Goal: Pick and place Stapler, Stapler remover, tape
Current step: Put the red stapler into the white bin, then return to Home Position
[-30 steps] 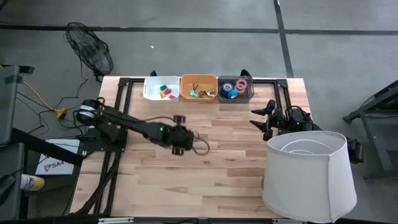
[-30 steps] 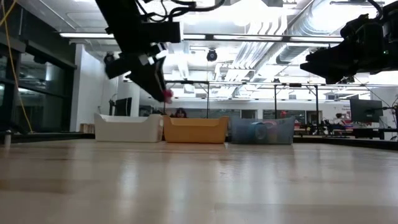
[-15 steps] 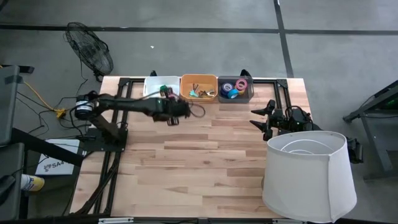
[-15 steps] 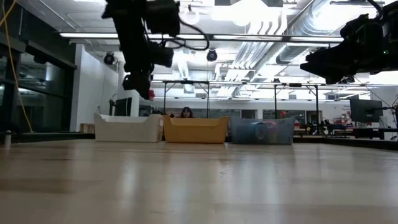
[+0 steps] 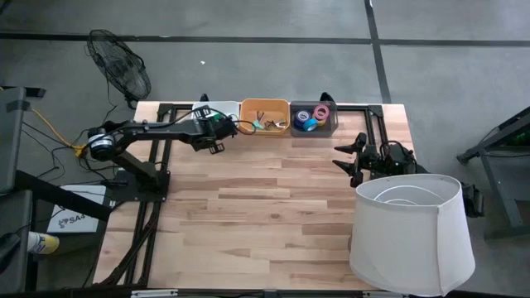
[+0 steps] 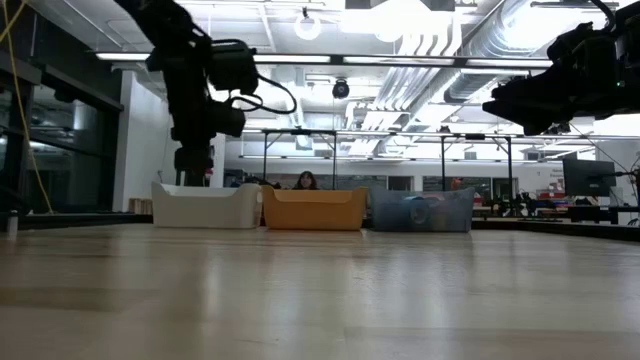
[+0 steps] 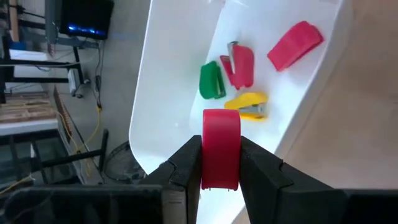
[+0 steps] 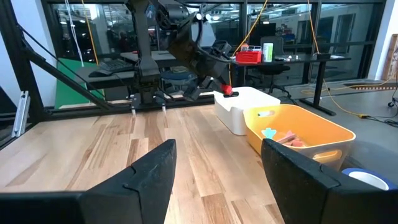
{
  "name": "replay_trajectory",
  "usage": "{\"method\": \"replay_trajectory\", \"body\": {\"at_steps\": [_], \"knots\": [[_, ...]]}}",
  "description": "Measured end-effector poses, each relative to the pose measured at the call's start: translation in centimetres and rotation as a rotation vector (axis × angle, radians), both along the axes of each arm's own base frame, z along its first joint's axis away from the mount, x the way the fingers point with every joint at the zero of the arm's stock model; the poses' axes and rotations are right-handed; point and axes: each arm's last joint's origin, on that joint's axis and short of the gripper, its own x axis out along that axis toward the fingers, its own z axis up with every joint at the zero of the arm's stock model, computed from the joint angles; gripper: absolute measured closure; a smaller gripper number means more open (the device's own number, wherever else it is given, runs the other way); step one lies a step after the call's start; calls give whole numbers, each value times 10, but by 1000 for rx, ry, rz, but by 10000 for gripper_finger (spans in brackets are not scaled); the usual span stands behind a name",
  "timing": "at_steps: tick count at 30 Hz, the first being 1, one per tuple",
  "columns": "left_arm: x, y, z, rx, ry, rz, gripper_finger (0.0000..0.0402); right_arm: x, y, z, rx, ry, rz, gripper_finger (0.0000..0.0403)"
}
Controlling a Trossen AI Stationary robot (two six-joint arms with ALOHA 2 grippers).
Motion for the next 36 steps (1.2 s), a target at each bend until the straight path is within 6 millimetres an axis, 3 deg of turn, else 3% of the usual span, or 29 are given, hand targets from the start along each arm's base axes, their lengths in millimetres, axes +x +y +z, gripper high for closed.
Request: {"method": "replay_trajectory", "body": {"at_steps": [8,14,26,30,36], "knots": [[-10,23,-7,26,-107,50,313,0,0,0,1,0,0,176],[-14,45,-13,-74,-272,-46,313,0,0,0,0,0,0,176],[-26,68,-13,-117,-326,-144,308,0,0,0,0,0,0,176],[-25,68,-12,-130,-319,-192,280,0,0,0,0,0,0,176],[-24,67,-12,-119,-295,-223,207,0,0,0,0,0,0,176]]}}
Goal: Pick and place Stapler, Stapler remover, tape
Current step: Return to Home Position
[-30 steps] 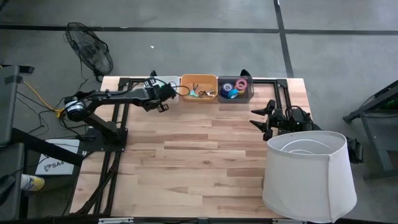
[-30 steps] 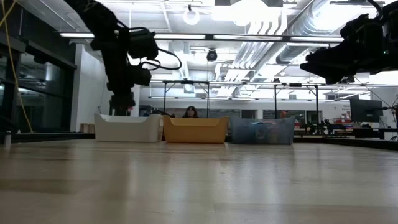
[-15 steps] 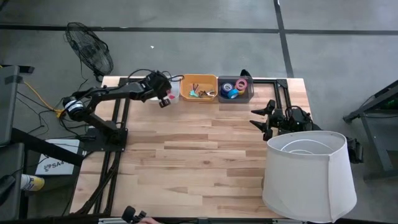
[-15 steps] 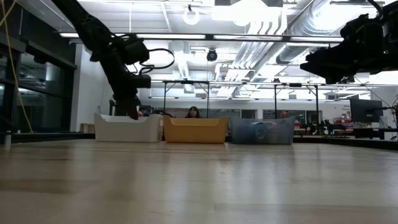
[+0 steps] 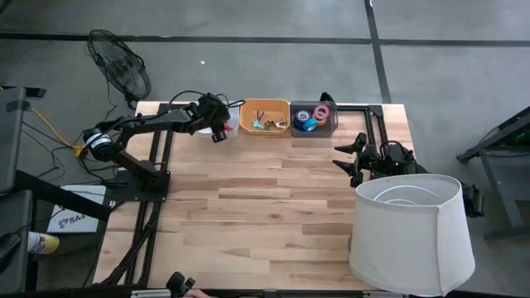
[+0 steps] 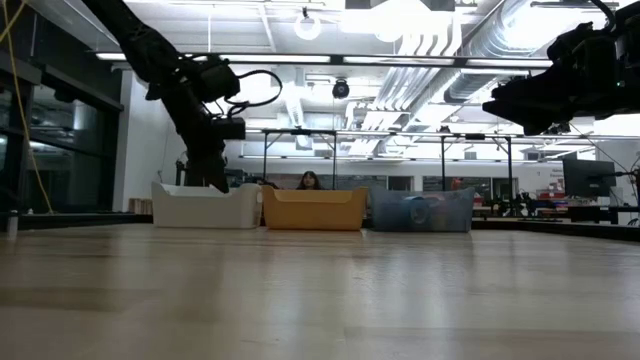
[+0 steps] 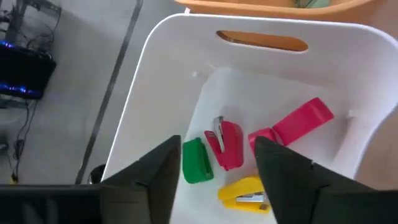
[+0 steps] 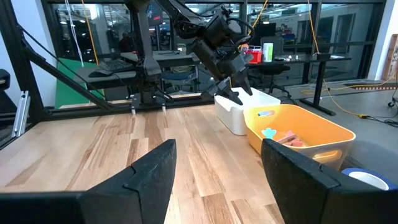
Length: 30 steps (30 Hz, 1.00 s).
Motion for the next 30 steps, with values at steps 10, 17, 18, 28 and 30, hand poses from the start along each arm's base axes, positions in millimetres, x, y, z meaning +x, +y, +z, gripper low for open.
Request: {"method": "replay_trajectory", "body": {"at_steps": [10,17,18,28,30], "knots": [[-6,-65,-4,156,-289,-305,173,0,0,0,0,0,0,176],[-29,-129,-8,186,-506,-617,173,0,0,0,0,-1,0,176],[-33,-138,-8,186,-535,-678,173,0,0,0,0,0,0,176],[-85,-188,-20,190,-784,-955,175,0,0,0,0,-1,0,176],[-93,-192,-22,183,-813,-979,175,0,0,0,0,0,0,176]]}}
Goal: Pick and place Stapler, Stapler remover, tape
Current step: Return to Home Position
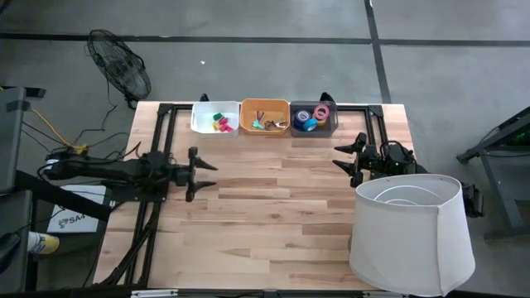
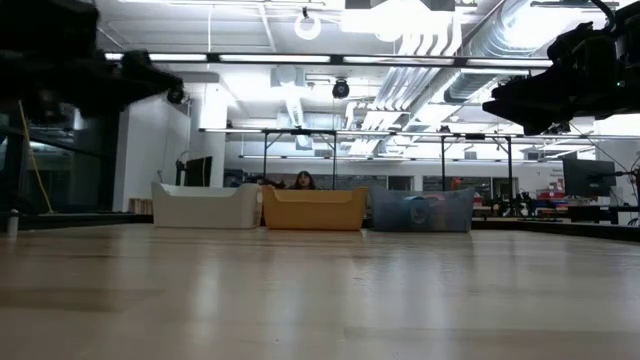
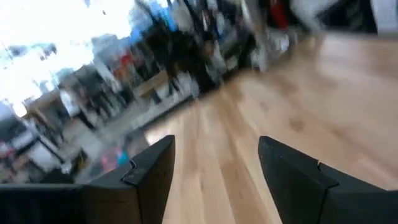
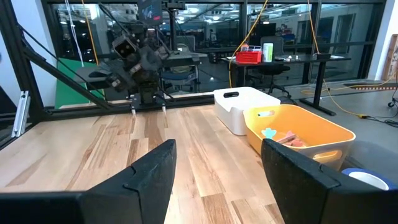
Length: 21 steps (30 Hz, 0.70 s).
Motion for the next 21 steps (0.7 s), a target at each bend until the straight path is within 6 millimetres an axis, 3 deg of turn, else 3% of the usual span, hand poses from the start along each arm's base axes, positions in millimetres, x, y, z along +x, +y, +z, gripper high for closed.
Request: {"method": "replay_trajectory", "body": {"at_steps": [8,21], "knots": [[-26,-5,-1,9,-45,-49,175,0,0,0,0,0,0,176],[-26,-7,0,15,-59,-111,175,0,0,0,0,0,0,176]]}}
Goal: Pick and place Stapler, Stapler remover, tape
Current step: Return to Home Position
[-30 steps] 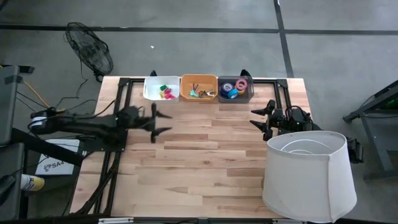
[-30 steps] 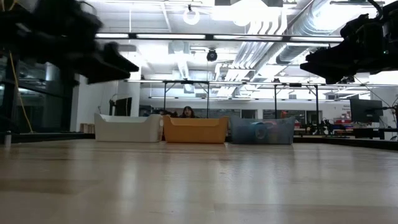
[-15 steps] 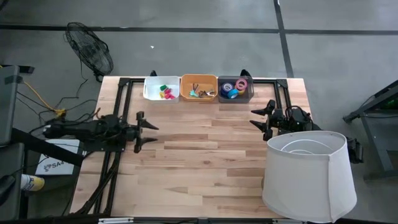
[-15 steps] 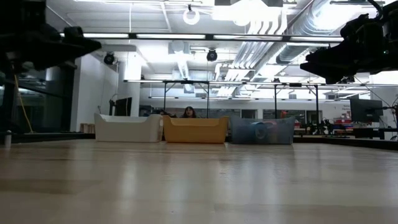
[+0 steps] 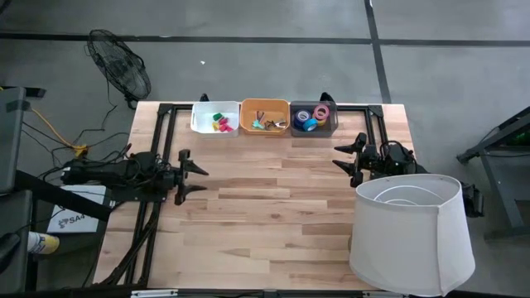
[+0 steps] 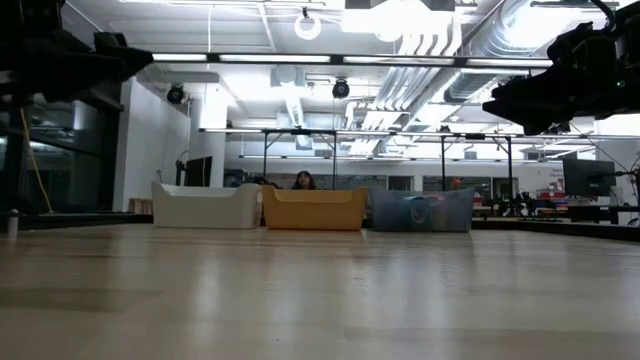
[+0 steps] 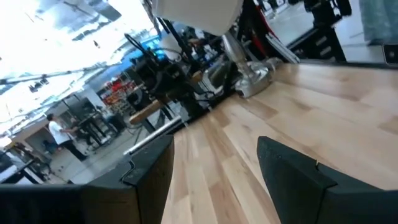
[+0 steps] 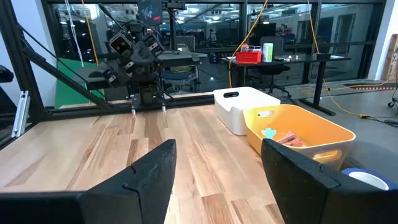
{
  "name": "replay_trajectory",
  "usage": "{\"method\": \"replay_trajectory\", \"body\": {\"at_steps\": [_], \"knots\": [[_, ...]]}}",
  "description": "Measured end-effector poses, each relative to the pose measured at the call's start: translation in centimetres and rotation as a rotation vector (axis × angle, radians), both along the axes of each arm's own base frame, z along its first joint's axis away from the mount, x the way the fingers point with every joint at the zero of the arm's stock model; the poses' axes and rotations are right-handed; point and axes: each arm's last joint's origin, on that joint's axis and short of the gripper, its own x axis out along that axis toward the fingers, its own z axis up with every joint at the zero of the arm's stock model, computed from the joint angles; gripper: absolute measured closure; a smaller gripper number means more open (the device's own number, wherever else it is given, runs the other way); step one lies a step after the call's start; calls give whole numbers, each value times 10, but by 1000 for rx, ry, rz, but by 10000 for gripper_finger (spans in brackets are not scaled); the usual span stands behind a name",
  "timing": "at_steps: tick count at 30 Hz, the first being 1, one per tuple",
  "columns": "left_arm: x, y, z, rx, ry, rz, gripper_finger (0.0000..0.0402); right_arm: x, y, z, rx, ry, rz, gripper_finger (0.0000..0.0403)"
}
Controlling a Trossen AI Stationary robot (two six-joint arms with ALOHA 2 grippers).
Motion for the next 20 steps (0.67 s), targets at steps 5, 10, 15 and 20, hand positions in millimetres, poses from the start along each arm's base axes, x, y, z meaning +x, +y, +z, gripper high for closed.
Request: {"method": "replay_trajectory", "body": {"at_steps": [5,10,15,20], "knots": [[0,0,0,3,21,6,175,0,0,0,0,0,0,176],[0,0,-1,3,25,8,175,0,0,0,0,0,0,176],[0,0,-1,3,26,10,175,0,0,0,0,0,0,176],[0,0,-1,3,28,10,175,0,0,0,0,0,0,176]]}}
